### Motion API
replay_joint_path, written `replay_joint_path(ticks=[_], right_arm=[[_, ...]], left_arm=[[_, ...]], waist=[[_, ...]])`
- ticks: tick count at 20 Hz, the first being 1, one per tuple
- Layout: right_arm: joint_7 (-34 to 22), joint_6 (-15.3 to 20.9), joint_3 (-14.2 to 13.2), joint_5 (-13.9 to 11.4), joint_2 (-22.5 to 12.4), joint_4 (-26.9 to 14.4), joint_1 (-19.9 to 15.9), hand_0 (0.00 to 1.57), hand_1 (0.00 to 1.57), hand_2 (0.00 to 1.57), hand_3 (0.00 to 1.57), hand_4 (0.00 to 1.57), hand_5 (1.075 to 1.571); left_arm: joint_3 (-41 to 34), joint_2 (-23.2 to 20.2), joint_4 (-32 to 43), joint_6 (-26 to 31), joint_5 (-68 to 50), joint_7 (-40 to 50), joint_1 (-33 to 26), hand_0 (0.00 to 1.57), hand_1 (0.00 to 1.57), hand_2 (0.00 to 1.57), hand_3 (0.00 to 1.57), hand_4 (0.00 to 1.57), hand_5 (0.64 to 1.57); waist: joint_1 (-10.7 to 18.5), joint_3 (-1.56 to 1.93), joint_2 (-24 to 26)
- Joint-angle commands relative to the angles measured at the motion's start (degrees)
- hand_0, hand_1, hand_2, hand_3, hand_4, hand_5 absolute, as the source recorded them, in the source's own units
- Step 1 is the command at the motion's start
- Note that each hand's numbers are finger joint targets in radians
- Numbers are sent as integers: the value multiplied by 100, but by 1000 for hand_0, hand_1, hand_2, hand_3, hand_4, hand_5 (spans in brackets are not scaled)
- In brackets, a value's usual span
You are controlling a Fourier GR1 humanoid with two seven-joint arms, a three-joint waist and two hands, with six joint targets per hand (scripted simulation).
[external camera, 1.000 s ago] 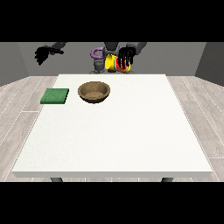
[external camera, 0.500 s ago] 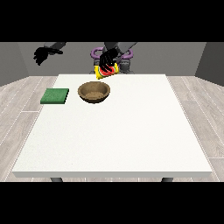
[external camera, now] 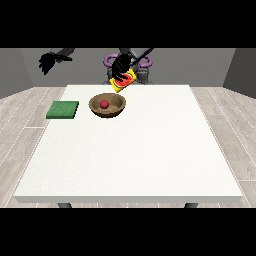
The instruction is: Pick the cup and pour the ball into the bowl, then pick the bowl and place it on the pad
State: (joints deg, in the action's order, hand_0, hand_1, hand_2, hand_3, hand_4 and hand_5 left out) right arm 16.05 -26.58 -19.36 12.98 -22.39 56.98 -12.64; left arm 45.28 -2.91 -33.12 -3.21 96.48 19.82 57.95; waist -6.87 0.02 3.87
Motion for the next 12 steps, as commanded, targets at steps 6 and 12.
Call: replay_joint_path(ticks=[6, 12], right_arm=[[-283, 295, -193, 173, 103, 42, 222, 0, 0, 0, 0, 0, 1568], [-272, 660, 12, 83, 611, 189, 67, 0, 0, 0, 0, 364, 1568]], left_arm=[[-2354, -39, -921, -1358, -2116, 416, -759, 1301, 1301, 1571, 1571, 1571, 1190], [-3787, 279, -1890, -2416, -4530, -171, -1545, 558, 558, 0, 0, 891, 1502]], waist=[[528, -66, 86], [730, -134, -367]])
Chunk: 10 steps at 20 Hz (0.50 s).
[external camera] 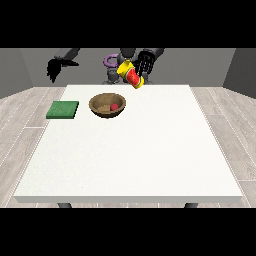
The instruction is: Pick the cup and pour the ball into the bowl, then pick the bowl and place it on the pad
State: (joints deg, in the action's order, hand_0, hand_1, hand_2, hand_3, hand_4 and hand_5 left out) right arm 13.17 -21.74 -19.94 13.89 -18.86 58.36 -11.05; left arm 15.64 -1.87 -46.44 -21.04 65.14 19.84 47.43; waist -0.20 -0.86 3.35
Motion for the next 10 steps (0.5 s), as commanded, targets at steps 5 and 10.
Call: replay_joint_path(ticks=[5, 10], right_arm=[[79, 573, 269, -171, 584, 293, -543, 0, 0, 0, 0, 282, 1567], [-21, 1593, 506, -579, 1193, 401, -793, 0, 0, 0, 0, 213, 1571]], left_arm=[[-1106, 183, -1310, -729, -3739, -1274, -1247, 0, 0, 0, 0, 0, 1553], [-961, 186, -1960, 218, -5400, -2631, -1775, 0, 0, 0, 0, 0, 1565]], waist=[[-23, -35, -932], [450, 46, -1054]])
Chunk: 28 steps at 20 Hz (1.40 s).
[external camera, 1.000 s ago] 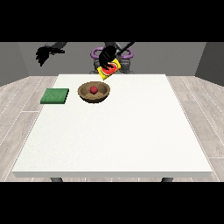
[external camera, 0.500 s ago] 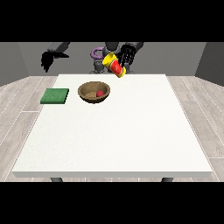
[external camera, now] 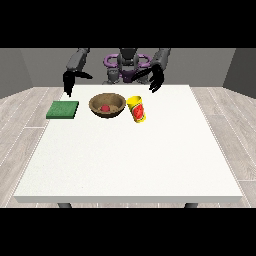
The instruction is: Pick the cup and pour the ball into the bowl, then pick the bowl and place it on the pad
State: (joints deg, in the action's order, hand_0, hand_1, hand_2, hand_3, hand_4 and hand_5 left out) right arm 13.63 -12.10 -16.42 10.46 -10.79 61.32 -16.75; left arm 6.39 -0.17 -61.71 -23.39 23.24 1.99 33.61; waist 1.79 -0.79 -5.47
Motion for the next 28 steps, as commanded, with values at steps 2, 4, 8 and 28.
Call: replay_joint_path(ticks=[2, 4, 8, 28], right_arm=[[-19, 907, 45, -166, 568, 98, -249, 0, 0, 0, 0, 295, 1570], [43, 1181, 130, -300, 757, -37, -233, 0, 0, 0, 0, 319, 1570], [282, 1136, -225, -101, 408, -804, -652, 0, 0, 0, 0, 315, 1569], [948, 1404, -377, 167, 541, -3014, -1323, 0, 0, 0, 0, 464, 1547]], left_arm=[[-112, 16, -473, 904, -1428, -1472, -789, 0, 0, 0, 0, 0, 1565], [-165, 12, -463, 1081, -1465, -1590, -898, 0, 0, 0, 0, 0, 1564], [-111, -118, -789, 1483, -1562, -1669, -1138, 0, 0, 0, 0, 0, 1564], [-712, -713, -1402, 1990, -1792, -1391, -930, 0, 0, 0, 0, 0, 1566]], waist=[[547, 57, -251], [568, 72, -203], [765, 81, -263], [632, 81, -803]])
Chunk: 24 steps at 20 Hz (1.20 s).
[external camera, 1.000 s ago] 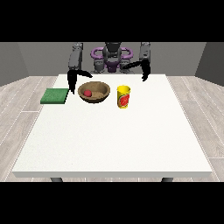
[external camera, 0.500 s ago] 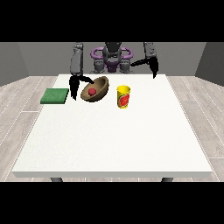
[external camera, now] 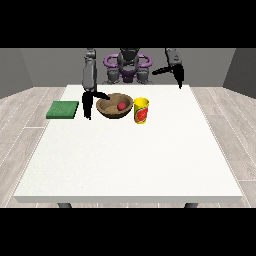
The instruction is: Pick the cup and pour the ball into the bowl, then pick the bowl and place it on the pad
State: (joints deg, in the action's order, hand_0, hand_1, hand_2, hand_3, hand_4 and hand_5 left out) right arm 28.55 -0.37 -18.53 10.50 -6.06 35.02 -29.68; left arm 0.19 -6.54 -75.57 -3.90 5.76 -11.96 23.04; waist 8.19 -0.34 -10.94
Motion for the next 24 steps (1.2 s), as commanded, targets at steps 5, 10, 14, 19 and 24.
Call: replay_joint_path(ticks=[5, 10, 14, 19, 24], right_arm=[[-386, 1789, 341, -1037, -408, -602, 619, 1571, 1571, 1571, 1506, 893, 1526], [-1195, 2781, 723, -1620, -448, -439, 310, 1571, 1571, 1571, 1397, 916, 1565], [-2544, 2585, 1124, -1890, -645, -234, 43, 1571, 1571, 1571, 1047, 862, 1567], [-4080, 2506, 1663, -2219, -378, 217, -603, 1571, 1571, 1571, 858, 823, 1564], [-4426, 1777, 1317, -1863, -988, 535, -481, 1571, 1571, 1571, 744, 808, 1567]], left_arm=[[74, -100, -308, 295, -114, 1, 177, 0, 0, 0, 0, 519, 1557], [140, 71, -19, 246, -87, 91, 281, 0, 0, 0, 0, 762, 1507], [-281, -214, 560, 419, -313, -175, -207, 0, 0, 0, 0, 955, 1423], [-735, -342, 1375, 282, -399, -400, -486, 0, 0, 0, 0, 996, 1410], [-649, -308, 1122, 319, -388, -327, -963, 0, 0, 0, 0, 1003, 1407]], waist=[[538, 14, -415], [503, 8, -104], [208, 6, 771], [-698, 19, 1490], [-754, 33, 1780]])
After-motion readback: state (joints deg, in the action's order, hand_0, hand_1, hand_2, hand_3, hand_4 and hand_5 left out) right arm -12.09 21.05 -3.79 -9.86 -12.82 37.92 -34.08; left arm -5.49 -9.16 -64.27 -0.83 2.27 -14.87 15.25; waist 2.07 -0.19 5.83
